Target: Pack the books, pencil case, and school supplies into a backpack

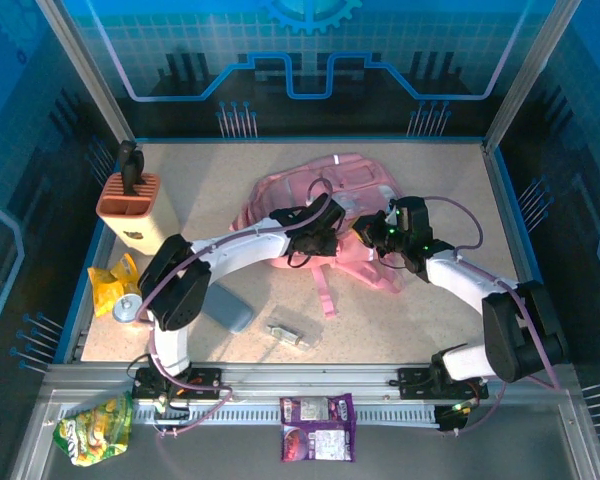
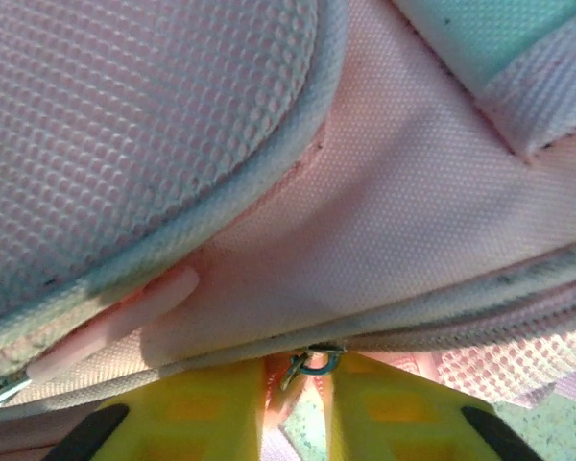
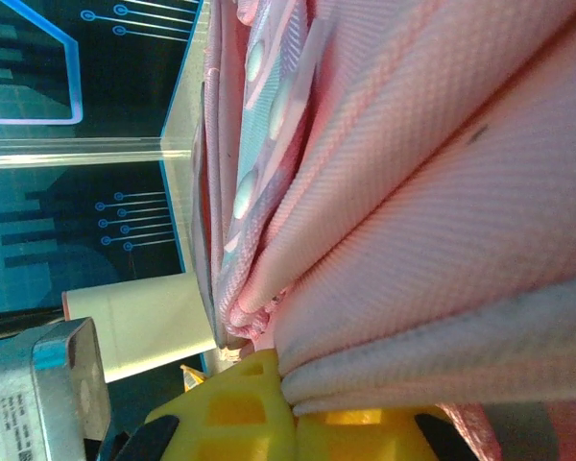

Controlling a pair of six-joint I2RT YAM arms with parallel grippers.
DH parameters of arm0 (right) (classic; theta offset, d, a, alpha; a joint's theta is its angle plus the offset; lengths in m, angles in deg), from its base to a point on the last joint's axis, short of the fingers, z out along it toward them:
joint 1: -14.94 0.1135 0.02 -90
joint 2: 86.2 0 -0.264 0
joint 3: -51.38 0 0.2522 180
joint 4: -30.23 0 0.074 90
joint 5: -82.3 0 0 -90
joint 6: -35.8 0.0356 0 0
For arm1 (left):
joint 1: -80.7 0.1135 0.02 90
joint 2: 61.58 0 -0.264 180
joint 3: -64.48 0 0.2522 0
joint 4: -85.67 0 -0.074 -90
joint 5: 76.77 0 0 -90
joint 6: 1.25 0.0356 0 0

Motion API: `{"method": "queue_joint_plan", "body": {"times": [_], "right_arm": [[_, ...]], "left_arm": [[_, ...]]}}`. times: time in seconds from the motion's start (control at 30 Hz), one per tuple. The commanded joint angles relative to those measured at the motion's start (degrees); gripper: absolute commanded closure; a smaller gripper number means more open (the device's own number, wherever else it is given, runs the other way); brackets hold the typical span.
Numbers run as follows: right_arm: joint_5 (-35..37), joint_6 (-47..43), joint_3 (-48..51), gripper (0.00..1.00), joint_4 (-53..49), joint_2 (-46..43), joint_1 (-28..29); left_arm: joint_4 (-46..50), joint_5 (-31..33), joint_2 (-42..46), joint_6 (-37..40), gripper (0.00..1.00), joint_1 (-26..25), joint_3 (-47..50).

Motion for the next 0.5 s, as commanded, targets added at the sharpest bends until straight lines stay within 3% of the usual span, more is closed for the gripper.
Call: {"method": "queue_joint_plan", "body": {"times": [0.0,0.23,0.47], "right_arm": [[-2.33,-0.85,-2.40,1.00,4.36,-1.86,0.33],[-2.82,-1.95,-2.06,1.00,3.45,-2.75,-1.04],[-6.09,-5.79,-3.67,1.00,-1.36,-3.24,-5.11]], "left_arm": [[-0.15,5.05,-1.41,-1.17,0.84,0.32,-1.16],[0.77,7.97,2.58,-0.78,1.00,1.28,1.38],[5.15,7.90,7.07,1.32,1.00,2.56,5.53]]}}
